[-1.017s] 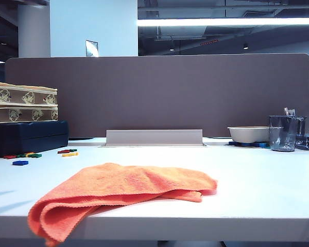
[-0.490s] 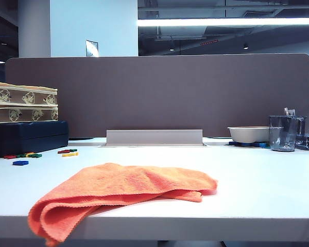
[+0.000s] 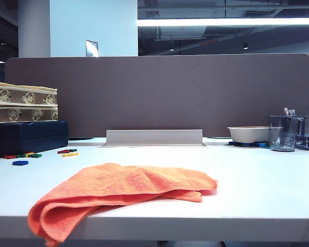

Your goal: Use an orange cloth to wipe the letter magnets on the table away for a distance.

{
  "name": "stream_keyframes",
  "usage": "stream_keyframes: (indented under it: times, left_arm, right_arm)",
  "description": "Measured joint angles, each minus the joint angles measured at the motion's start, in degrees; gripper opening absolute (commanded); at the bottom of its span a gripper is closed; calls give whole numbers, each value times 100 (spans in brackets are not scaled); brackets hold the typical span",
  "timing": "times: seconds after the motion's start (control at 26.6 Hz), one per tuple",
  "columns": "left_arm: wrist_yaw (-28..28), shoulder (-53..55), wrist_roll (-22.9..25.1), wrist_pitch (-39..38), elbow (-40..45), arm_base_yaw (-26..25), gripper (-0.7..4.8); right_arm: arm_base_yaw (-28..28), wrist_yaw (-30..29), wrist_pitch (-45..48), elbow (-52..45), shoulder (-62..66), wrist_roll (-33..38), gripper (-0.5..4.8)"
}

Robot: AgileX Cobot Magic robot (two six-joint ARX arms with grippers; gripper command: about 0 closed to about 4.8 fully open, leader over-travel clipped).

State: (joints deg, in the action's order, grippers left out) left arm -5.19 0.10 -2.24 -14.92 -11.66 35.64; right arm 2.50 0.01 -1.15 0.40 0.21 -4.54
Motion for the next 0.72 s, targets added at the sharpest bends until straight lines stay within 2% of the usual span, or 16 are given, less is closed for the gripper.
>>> stream_keyframes:
  times: [0.15,0.72]
  left_arm:
    - [0,-2,-2,354,341,0,278]
    - [-2,2,-2,422,1099,0,278]
  right_arm:
    - [-2,0,-2,0,0,0,-5]
    - [-2,2,-2,0,0,0,-5]
